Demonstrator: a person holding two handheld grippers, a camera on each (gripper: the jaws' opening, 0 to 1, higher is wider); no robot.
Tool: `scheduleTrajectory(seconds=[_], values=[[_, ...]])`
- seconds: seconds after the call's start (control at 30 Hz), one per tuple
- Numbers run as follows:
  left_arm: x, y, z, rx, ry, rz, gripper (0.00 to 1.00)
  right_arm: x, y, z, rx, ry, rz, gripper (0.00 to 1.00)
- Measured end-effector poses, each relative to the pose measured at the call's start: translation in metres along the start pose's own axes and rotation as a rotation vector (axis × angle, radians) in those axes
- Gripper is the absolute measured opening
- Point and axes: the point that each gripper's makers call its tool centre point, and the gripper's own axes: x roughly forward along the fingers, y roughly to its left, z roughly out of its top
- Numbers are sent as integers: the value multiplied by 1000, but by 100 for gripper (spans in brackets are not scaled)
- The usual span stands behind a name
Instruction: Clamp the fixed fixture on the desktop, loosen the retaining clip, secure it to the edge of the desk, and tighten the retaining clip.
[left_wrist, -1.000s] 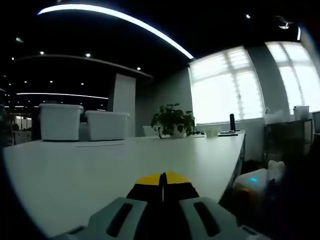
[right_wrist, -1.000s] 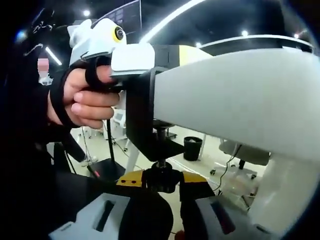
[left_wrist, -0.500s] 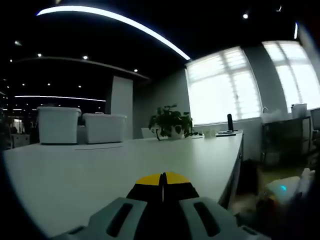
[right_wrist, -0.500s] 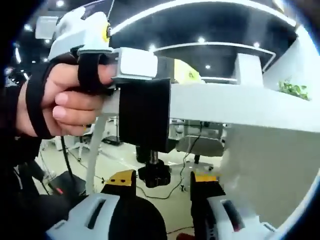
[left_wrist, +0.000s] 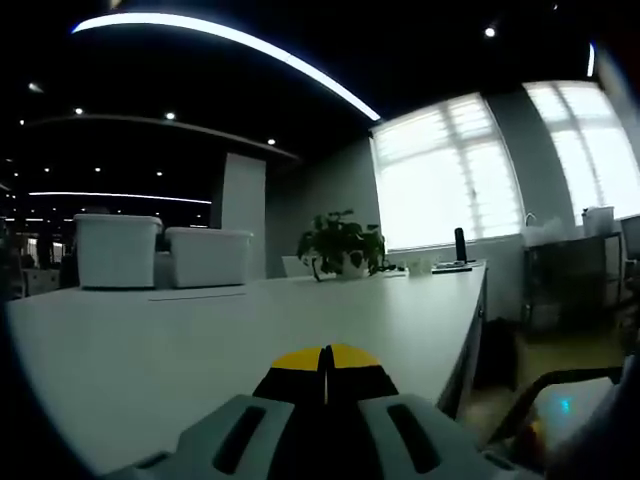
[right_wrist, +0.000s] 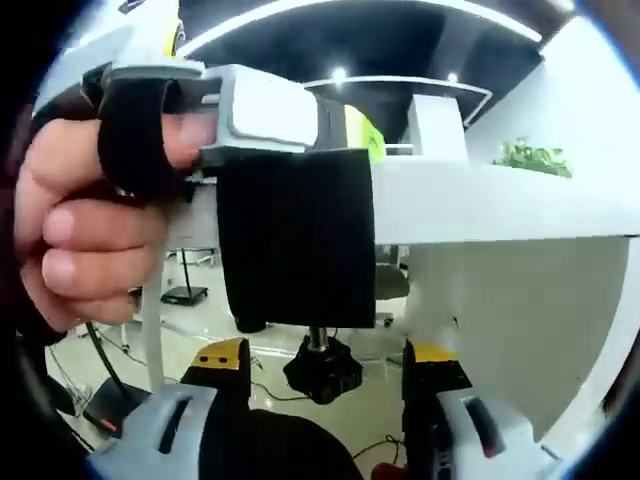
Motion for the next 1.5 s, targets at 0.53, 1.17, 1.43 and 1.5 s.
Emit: scheduleTrajectory(seconds=[0.53, 1.17, 1.43, 1.5], values=[[-1, 1, 0, 0, 1, 3, 1, 2, 6, -2, 3, 5, 24, 28], [0, 1, -1, -6, 8, 12, 1, 3, 21, -2, -134, 3, 511, 27], [0, 3, -2, -14, 14, 22, 1, 8, 23, -4, -138, 11, 682, 27], [0, 3, -2, -14, 14, 22, 1, 11, 20, -6, -140, 11, 711, 27]])
